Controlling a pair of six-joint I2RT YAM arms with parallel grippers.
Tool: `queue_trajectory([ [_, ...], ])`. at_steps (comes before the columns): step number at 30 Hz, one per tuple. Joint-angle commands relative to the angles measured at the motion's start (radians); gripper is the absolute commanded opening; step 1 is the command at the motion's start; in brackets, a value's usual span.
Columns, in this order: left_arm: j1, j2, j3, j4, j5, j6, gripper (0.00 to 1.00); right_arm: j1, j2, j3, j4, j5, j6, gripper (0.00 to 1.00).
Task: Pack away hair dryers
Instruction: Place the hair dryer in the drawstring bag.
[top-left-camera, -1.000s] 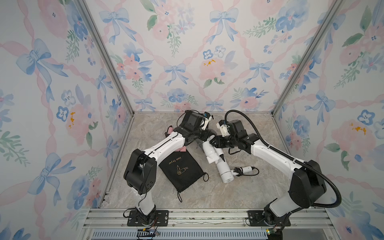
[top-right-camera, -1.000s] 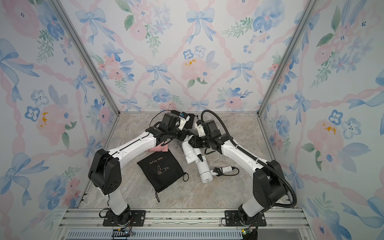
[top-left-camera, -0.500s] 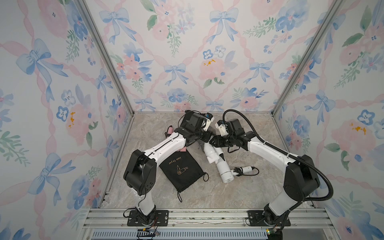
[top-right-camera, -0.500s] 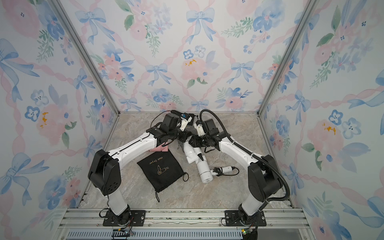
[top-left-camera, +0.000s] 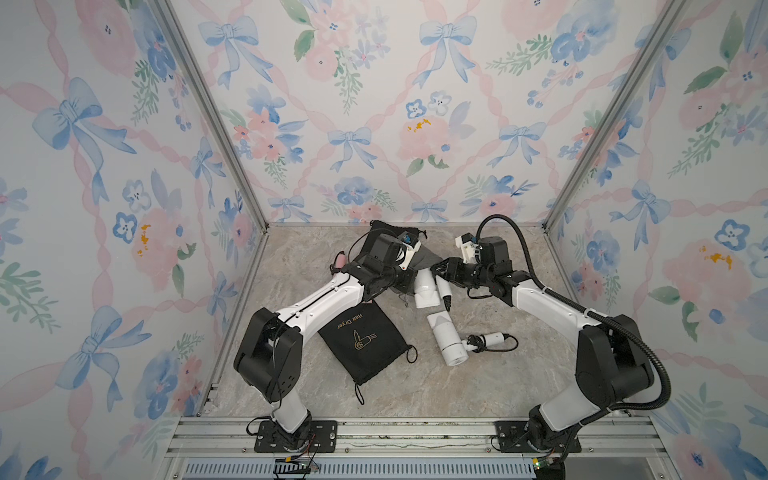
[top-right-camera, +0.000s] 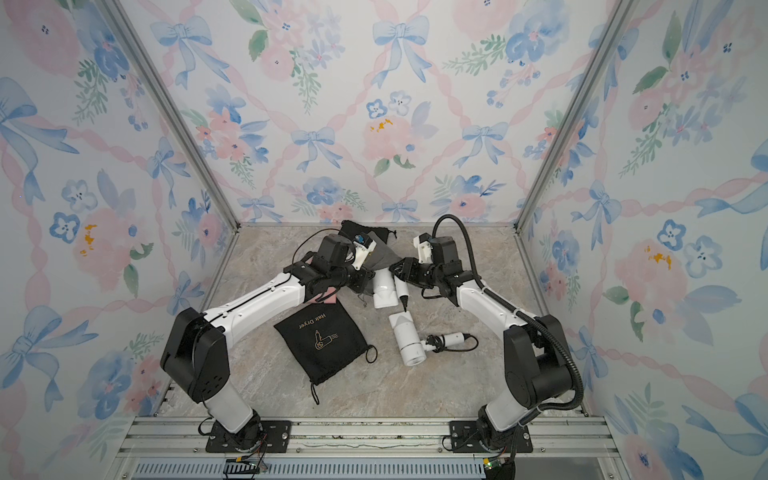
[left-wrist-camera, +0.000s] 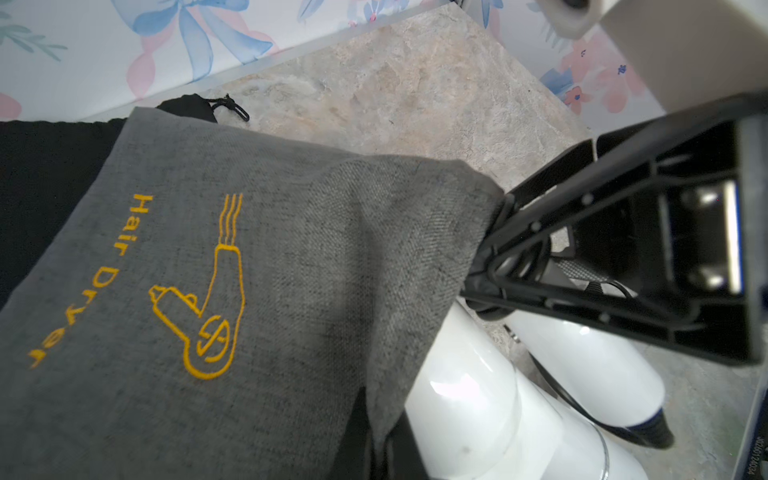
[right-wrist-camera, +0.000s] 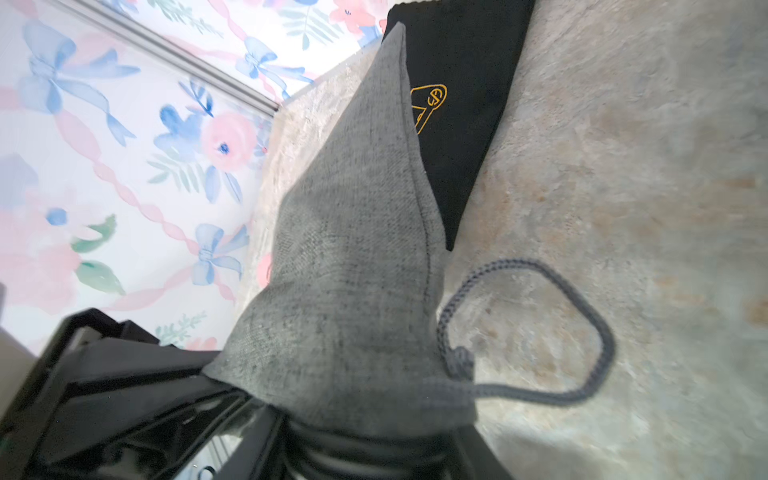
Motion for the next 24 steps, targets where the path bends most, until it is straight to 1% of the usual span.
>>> queue_trajectory([
  [1,-0.001,-0.012,-0.021,-0.010,-0.030,-0.008,0.07,-0.035,-0.014,-0.033,0.237,-0.045,0.176,0.34],
  [6,-0.007,-0.013,-0.046,-0.009,-0.037,-0.012,0.07,-0.055,-0.012,-0.081,0.336,-0.020,0.271,0.34],
  [8,-0.012,-0.017,-0.054,-0.009,-0.037,-0.014,0.07,-0.052,-0.012,-0.080,0.327,-0.009,0.269,0.34],
  [12,-0.015,-0.027,-0.045,-0.009,-0.041,-0.016,0.07,-0.012,-0.015,-0.033,0.176,0.052,0.159,0.35],
  [16,-0.014,-0.032,-0.013,-0.008,-0.041,-0.018,0.07,0.031,0.014,0.030,0.025,0.120,0.068,0.35],
  [20,-0.012,-0.018,0.026,-0.009,-0.038,-0.016,0.07,0.059,0.048,0.077,-0.074,0.159,-0.001,0.35],
  [24,-0.015,0.012,0.067,-0.007,-0.031,-0.018,0.07,0.079,0.083,0.106,-0.123,0.157,-0.035,0.35],
])
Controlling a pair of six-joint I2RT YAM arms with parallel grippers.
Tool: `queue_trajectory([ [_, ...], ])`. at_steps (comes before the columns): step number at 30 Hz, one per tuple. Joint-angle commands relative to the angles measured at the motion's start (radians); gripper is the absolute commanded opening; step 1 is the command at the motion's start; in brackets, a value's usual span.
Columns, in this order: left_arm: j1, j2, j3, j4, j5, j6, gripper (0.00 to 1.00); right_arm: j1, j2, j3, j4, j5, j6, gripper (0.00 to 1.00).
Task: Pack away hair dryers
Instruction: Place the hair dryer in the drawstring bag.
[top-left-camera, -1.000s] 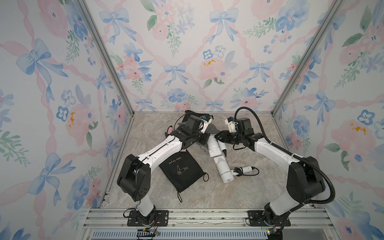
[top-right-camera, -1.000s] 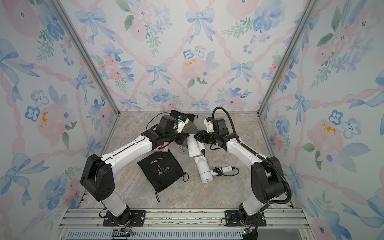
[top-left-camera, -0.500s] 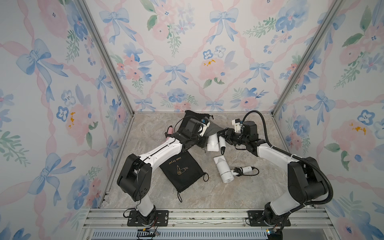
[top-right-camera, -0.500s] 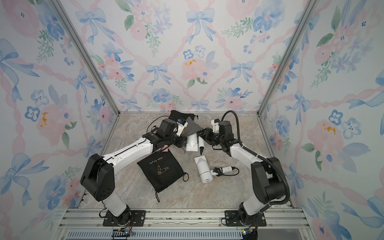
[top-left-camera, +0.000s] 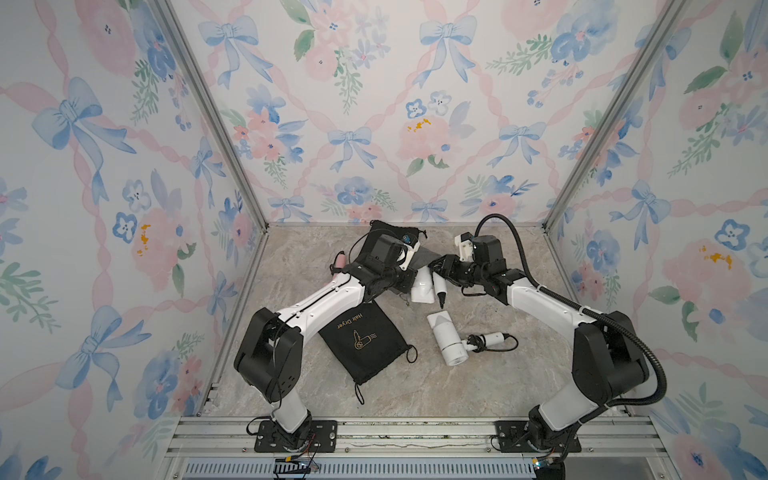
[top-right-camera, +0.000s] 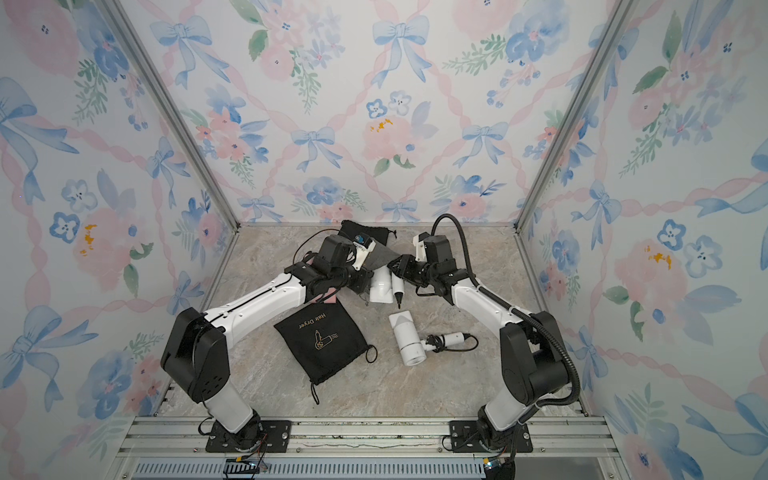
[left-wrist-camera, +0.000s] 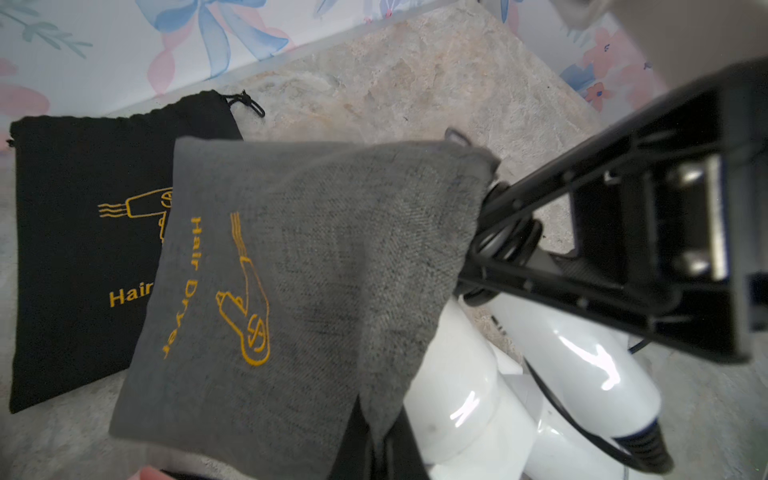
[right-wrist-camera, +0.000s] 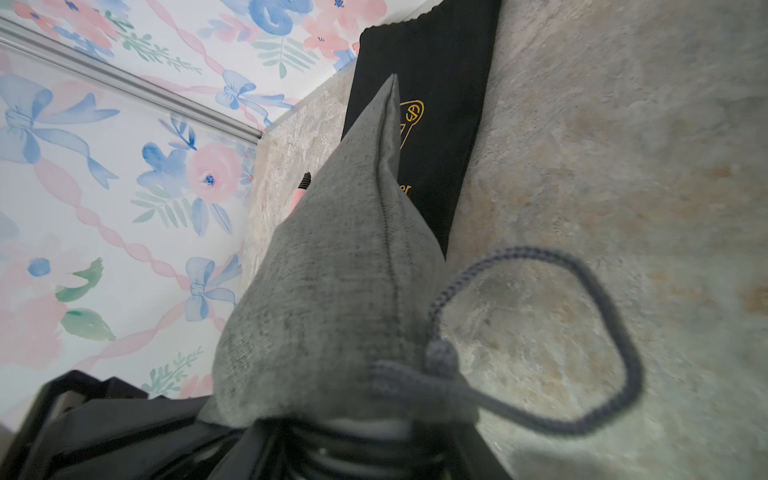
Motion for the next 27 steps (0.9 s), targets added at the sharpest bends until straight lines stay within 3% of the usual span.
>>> queue_trajectory([
  [1,-0.007,0.021,0.054,-0.003,0.009,-0.015,0.07,0.017,0.053,0.041,-0.069,0.017,-0.066,0.35],
  [11,-0.037,0.073,0.100,-0.004,0.023,-0.011,0.07,0.011,0.085,0.046,-0.030,-0.018,-0.043,0.35],
  [27,-0.048,-0.019,-0.159,0.037,-0.031,-0.054,0.07,-0.063,0.113,-0.103,0.390,-0.084,0.272,0.35],
])
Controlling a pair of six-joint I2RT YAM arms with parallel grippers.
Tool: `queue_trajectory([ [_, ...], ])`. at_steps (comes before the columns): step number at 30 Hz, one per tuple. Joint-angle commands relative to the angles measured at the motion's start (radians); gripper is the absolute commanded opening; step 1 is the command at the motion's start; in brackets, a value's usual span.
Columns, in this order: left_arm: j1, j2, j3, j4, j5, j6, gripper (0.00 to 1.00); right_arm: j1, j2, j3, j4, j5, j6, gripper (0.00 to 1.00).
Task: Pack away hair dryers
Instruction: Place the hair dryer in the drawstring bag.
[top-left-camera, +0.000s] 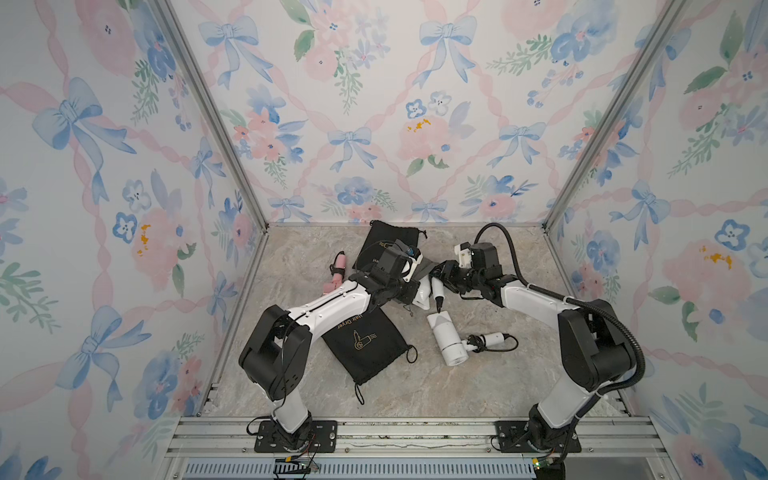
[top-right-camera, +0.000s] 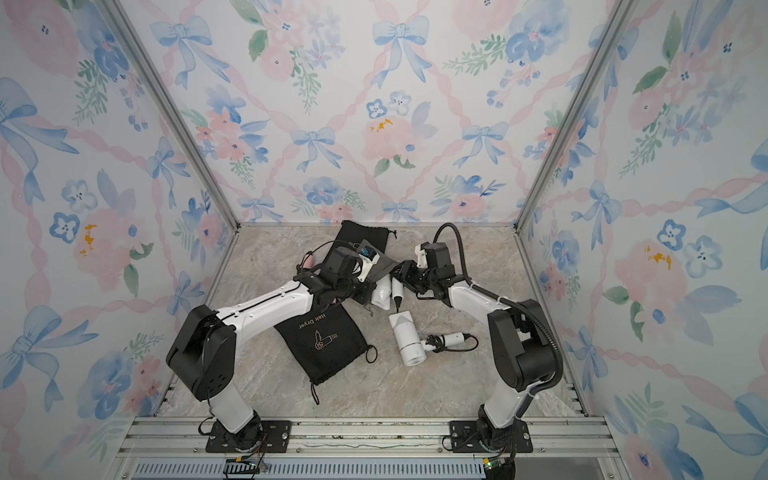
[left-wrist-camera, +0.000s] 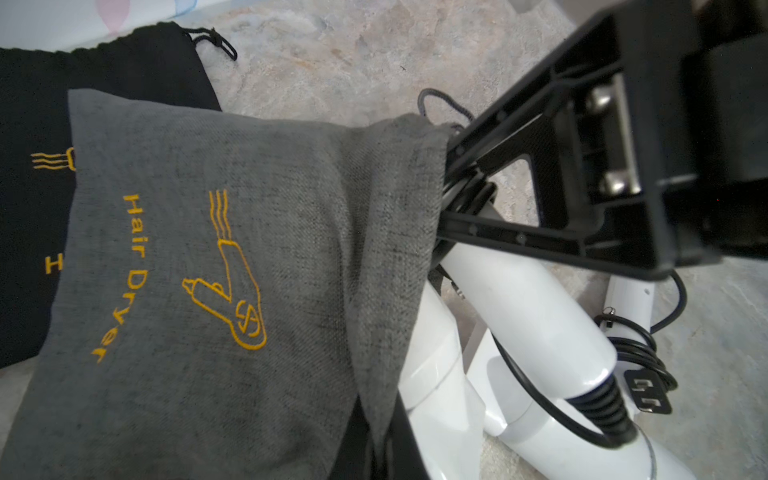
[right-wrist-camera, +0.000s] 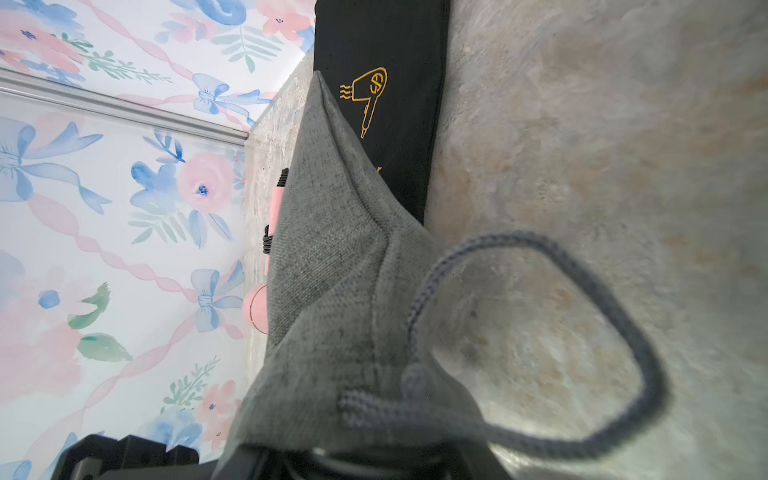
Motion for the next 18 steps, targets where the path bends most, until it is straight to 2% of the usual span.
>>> queue_trajectory([
  [1,-0.010,-0.037,-0.042,-0.029,-0.011,-0.026,0.07,-0.017,0.035,-0.016,0.235,-0.008,0.123,0.35],
  [8,-0.014,-0.015,-0.029,-0.024,-0.037,-0.033,0.07,-0.003,0.055,0.006,0.189,0.032,0.097,0.35],
  [18,0.000,0.085,0.030,-0.016,-0.126,-0.036,0.06,0.003,0.164,0.089,0.105,0.073,0.030,0.38],
])
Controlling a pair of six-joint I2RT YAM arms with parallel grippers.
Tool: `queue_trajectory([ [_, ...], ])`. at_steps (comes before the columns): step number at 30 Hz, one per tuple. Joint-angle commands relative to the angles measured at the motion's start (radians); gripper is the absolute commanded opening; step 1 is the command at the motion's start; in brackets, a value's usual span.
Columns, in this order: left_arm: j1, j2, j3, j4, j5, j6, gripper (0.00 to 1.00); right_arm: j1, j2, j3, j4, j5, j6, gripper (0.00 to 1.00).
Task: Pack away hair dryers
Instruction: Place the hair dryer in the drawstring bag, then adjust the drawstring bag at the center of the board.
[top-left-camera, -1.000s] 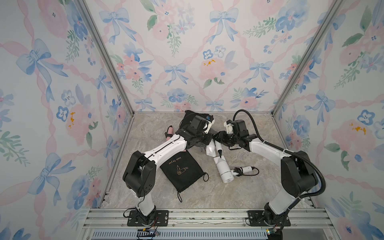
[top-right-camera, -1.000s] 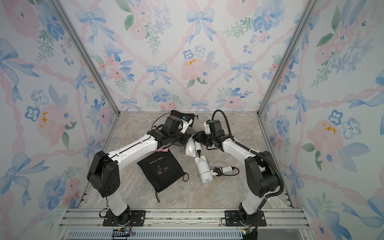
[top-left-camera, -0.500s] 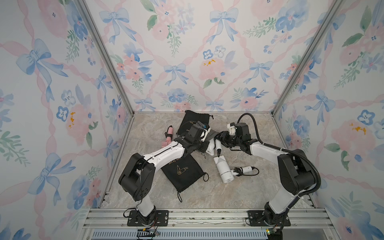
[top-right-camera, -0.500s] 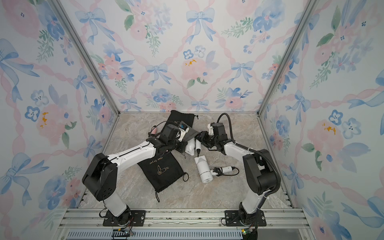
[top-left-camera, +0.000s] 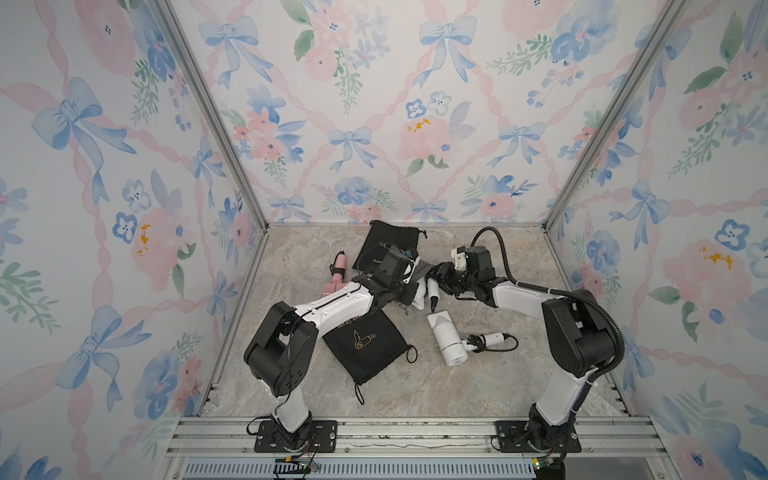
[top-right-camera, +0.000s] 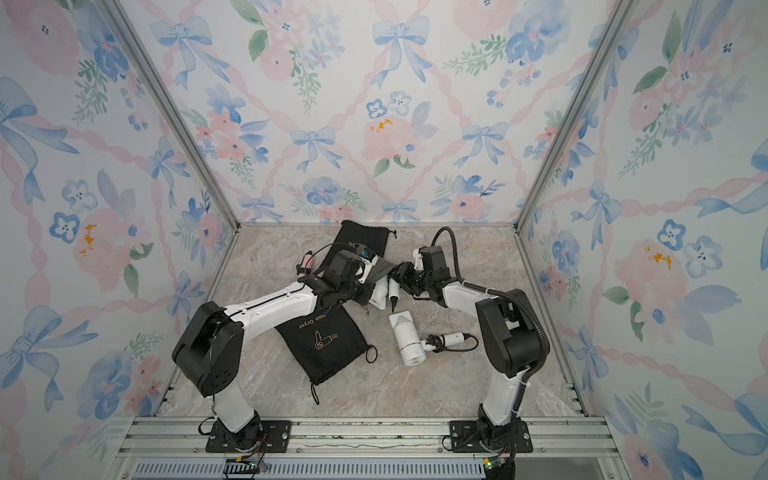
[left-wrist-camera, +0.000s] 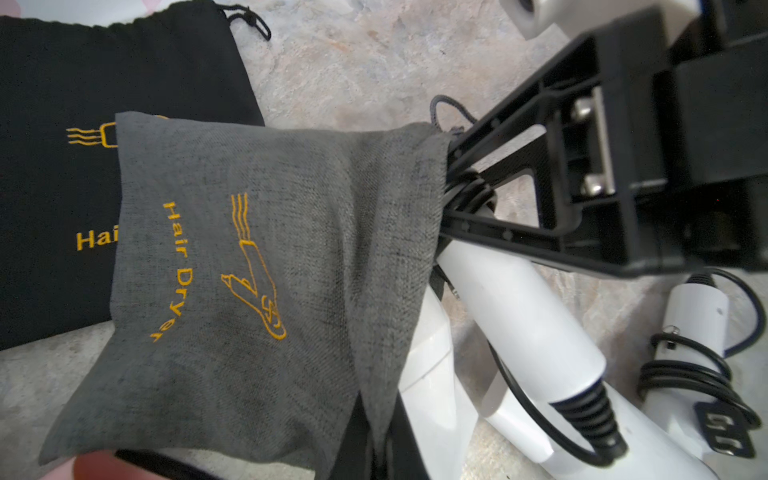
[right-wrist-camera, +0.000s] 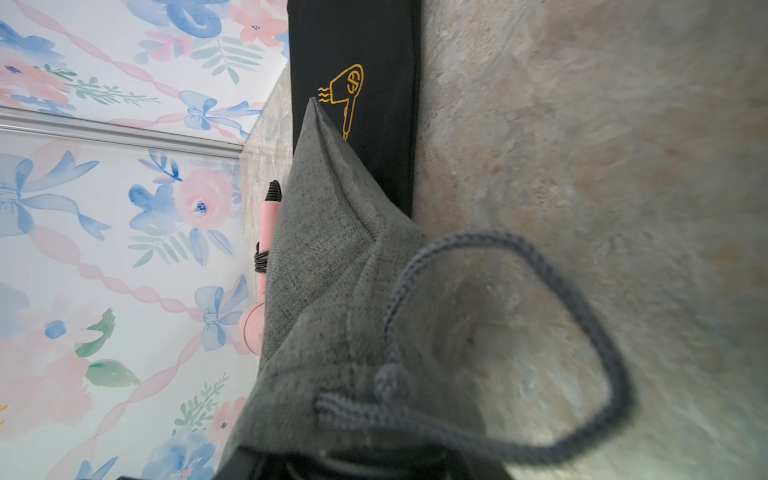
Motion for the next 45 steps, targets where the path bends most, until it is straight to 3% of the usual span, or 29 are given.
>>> queue_trajectory([
  [1,0.008,0.033,0.029,-0.034,-0.036,-0.020,0.06,-0.003,0.048,0.064,0.020,0.059,-0.023,0.38],
  [14,0.032,0.094,0.086,-0.016,-0.031,-0.049,0.06,0.008,0.121,0.146,-0.118,0.045,-0.103,0.54],
  [22,0.033,0.095,0.101,-0.006,-0.007,-0.063,0.06,0.013,0.100,0.146,-0.189,0.041,-0.159,0.65],
  [29,0.034,0.090,0.114,-0.005,0.001,-0.068,0.06,0.034,0.030,0.123,-0.323,0.085,-0.292,0.72],
  [36,0.038,0.087,0.112,-0.003,0.004,-0.064,0.06,0.051,-0.090,0.023,-0.330,0.175,-0.445,0.72],
  [45,0.043,0.073,0.103,-0.003,0.016,-0.063,0.06,0.063,-0.084,0.034,-0.237,0.185,-0.642,0.63],
])
